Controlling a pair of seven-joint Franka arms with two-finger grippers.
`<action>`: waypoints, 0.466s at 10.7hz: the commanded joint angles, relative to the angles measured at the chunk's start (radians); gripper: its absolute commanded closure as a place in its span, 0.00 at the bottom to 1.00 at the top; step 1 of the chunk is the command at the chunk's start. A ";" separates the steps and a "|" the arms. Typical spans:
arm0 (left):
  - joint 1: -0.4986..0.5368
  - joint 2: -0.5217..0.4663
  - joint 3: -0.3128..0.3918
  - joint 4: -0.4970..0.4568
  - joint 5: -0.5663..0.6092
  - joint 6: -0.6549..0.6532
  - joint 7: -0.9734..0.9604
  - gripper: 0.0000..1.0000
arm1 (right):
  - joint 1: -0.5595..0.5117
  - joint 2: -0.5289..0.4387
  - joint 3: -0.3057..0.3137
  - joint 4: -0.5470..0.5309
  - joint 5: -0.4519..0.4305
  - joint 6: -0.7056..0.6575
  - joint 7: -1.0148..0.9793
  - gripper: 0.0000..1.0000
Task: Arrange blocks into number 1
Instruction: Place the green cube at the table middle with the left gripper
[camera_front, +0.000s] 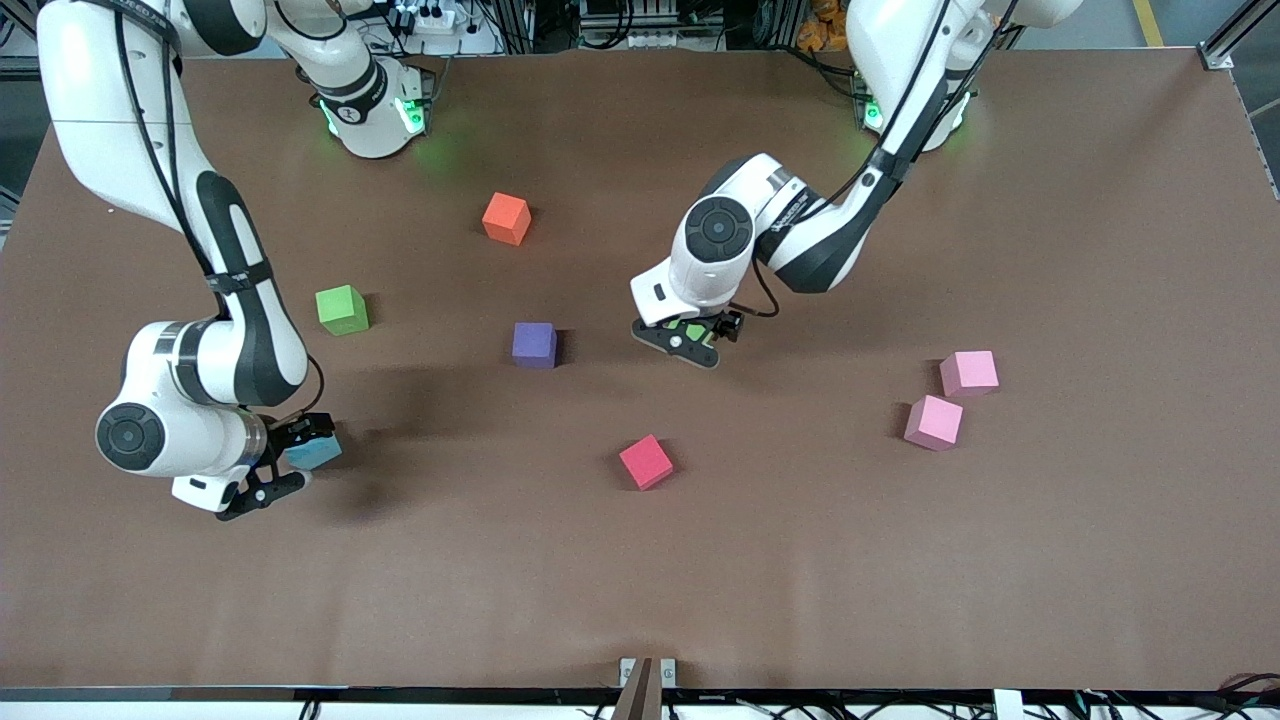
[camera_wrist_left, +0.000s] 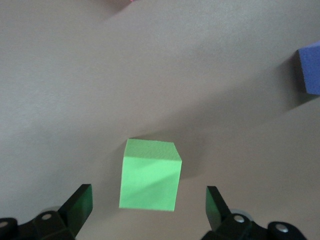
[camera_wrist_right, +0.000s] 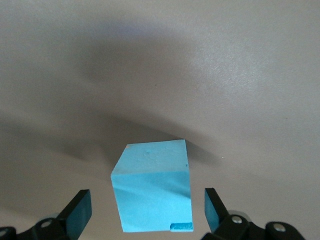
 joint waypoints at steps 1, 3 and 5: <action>-0.020 0.043 0.005 -0.001 0.054 0.055 -0.056 0.00 | -0.010 0.014 0.005 -0.009 0.020 0.011 -0.024 0.00; -0.027 0.049 0.005 -0.023 0.054 0.069 -0.061 0.00 | -0.010 0.026 0.005 -0.009 0.037 0.011 -0.024 0.00; -0.028 0.052 0.007 -0.058 0.054 0.097 -0.062 0.00 | -0.021 0.035 0.005 -0.013 0.040 0.009 -0.024 0.00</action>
